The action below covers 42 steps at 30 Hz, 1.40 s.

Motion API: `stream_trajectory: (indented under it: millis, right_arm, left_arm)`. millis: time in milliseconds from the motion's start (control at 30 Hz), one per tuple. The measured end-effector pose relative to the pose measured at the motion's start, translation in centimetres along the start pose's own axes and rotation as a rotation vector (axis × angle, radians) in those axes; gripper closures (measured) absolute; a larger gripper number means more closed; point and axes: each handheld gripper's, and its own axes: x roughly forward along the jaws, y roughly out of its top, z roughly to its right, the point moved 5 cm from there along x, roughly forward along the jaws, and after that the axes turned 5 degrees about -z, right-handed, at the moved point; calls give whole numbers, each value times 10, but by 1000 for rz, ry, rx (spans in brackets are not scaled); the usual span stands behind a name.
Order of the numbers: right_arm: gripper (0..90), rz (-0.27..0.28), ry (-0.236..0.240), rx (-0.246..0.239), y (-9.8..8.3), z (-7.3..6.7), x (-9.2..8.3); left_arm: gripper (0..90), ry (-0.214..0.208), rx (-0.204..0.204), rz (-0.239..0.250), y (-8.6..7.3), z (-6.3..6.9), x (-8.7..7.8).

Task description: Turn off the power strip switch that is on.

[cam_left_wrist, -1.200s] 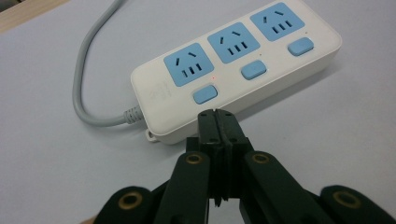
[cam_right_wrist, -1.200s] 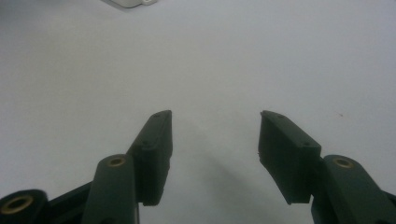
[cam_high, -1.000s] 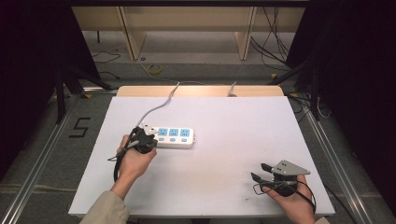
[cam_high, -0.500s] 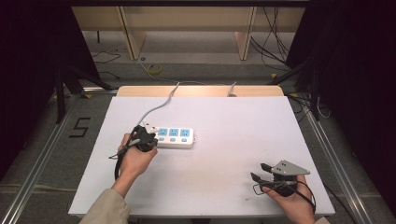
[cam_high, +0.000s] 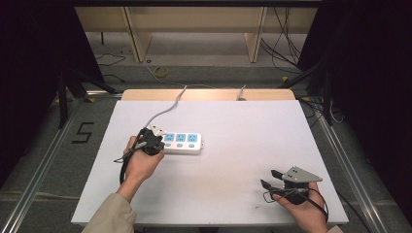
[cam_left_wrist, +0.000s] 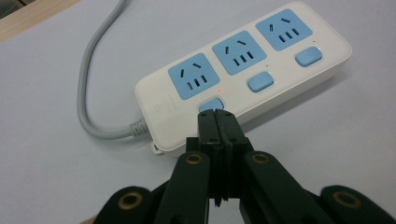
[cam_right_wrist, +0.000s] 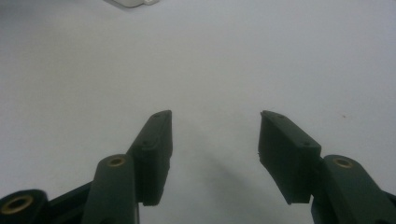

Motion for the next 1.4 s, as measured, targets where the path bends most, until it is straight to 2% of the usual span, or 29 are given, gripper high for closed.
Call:
stream_trajectory:
  millis: [1400]
  right_arm:
    - [457, -4, 4, 0, 0, -1, 0]
  left_arm:
    - [896, 1, 12, -31, 14, -2, 8]
